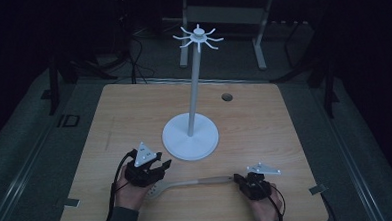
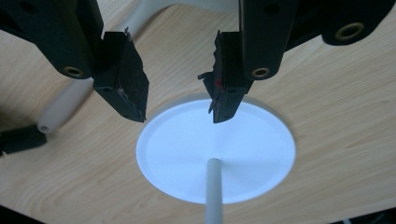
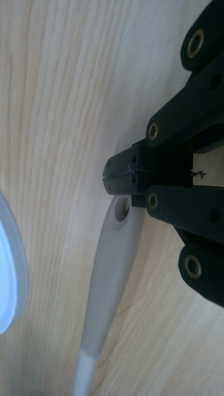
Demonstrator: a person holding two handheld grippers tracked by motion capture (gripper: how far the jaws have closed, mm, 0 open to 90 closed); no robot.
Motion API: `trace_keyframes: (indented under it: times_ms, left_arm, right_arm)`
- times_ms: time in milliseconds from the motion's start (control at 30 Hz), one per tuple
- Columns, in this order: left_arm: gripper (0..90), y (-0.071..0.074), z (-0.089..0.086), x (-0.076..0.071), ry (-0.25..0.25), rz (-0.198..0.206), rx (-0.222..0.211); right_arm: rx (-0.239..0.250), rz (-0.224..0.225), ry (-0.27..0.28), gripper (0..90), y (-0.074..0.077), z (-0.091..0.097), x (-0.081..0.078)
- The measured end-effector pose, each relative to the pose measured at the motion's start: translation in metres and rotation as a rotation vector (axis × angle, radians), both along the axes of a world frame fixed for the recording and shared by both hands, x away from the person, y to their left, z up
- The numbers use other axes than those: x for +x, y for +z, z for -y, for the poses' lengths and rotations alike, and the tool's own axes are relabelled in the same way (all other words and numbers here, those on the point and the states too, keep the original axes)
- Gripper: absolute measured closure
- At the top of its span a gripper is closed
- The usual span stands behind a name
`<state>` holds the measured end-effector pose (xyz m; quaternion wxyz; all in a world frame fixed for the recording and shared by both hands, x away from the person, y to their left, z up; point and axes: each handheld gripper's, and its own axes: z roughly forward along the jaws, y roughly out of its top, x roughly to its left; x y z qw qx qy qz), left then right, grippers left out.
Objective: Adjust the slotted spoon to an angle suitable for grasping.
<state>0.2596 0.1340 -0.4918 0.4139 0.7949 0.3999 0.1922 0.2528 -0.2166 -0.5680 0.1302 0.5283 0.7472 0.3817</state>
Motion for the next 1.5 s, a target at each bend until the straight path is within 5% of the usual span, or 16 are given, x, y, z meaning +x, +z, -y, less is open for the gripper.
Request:
trace_keyframes:
  times_ms: [467,767,933,1300,1500]
  left_arm:
    - [56.0,-0.006,0.022,0.011,-0.123,-0.029,0.087]
    - [56.5,-0.001,0.024,0.014,-0.166,-0.039,0.089]
    - [57.7,0.003,0.023,0.017,-0.198,-0.046,0.103]
    - [57.4,0.009,0.033,0.025,-0.284,-0.075,0.153]
    - [56.8,0.008,0.04,0.029,-0.316,-0.086,0.179]
  right_arm:
    - [0.017,-0.001,0.065,90.0,-0.001,-0.017,0.022]
    - [0.038,0.004,0.106,86.0,0.002,-0.014,0.023]
    - [0.031,0.051,0.104,83.2,0.013,-0.006,0.021]
    - [-0.088,0.191,0.047,72.4,0.036,0.027,0.017]
    - [-0.076,0.207,0.028,66.9,0.041,0.04,0.016]
